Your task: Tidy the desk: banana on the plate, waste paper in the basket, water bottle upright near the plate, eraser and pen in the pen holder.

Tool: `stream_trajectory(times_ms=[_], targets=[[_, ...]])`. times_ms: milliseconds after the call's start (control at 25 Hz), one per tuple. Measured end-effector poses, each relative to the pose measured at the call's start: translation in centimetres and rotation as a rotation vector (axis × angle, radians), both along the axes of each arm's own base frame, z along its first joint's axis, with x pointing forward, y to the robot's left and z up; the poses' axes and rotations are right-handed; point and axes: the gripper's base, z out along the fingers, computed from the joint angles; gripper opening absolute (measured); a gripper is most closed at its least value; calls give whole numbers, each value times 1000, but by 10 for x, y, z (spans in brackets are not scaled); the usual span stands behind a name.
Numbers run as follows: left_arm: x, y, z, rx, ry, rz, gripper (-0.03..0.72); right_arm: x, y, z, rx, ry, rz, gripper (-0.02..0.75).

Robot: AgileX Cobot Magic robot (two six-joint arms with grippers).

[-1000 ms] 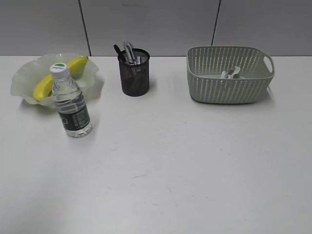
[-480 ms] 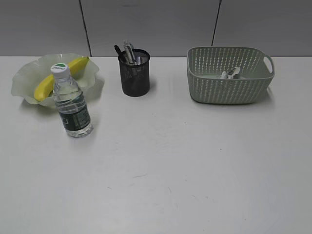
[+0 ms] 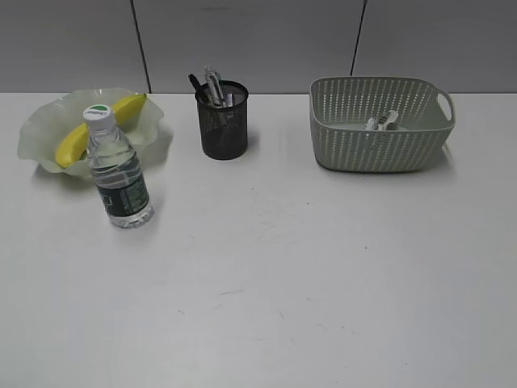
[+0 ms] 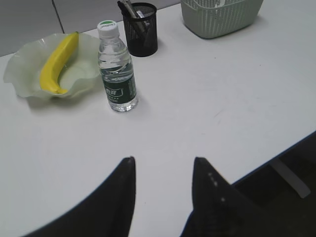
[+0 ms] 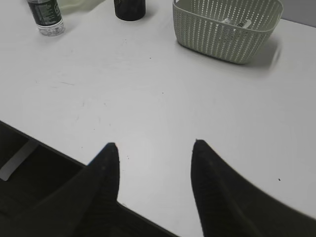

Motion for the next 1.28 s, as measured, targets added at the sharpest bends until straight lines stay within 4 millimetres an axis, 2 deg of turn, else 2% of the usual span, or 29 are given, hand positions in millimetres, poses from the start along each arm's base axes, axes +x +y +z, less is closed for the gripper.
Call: stream_trajectory(times_ms=[760,880,1080,1280], targets=[[0,-1,1,-4,-6,34,291,0,0,0,1,0,-16,384],[0,-2,1,-4,-6,149,291,-1,1,0,1,1,-92,384],[1,-5,1,-4,-6,376,291,-1,2,0,2,1,-334,384],[2,-5,1,-4,-7,439,291,-2,3,0,3,2,-487,384]])
